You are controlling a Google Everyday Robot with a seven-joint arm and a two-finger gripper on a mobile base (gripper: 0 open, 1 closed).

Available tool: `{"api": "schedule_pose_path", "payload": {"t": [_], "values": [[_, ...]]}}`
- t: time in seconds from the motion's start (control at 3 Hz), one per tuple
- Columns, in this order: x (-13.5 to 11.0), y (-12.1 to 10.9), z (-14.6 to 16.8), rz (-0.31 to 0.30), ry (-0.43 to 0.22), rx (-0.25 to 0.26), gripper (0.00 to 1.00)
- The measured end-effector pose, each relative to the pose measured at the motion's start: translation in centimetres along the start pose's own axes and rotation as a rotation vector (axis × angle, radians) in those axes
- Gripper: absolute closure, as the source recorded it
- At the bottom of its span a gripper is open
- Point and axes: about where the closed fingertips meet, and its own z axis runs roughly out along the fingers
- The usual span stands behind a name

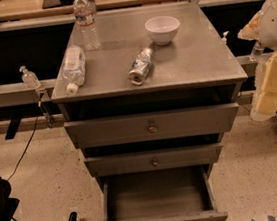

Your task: Place redbull can into bottom drawer

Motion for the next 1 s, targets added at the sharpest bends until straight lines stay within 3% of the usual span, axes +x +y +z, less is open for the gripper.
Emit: {"api": "schedule_pose_path", "payload": {"t": [0.33, 1.0], "values": [[0.0, 0.0, 0.0, 0.0, 0.0, 0.0, 0.0], [-5.6, -5.1, 3.5, 0.002, 0.107, 0.005, 0.0]]}}
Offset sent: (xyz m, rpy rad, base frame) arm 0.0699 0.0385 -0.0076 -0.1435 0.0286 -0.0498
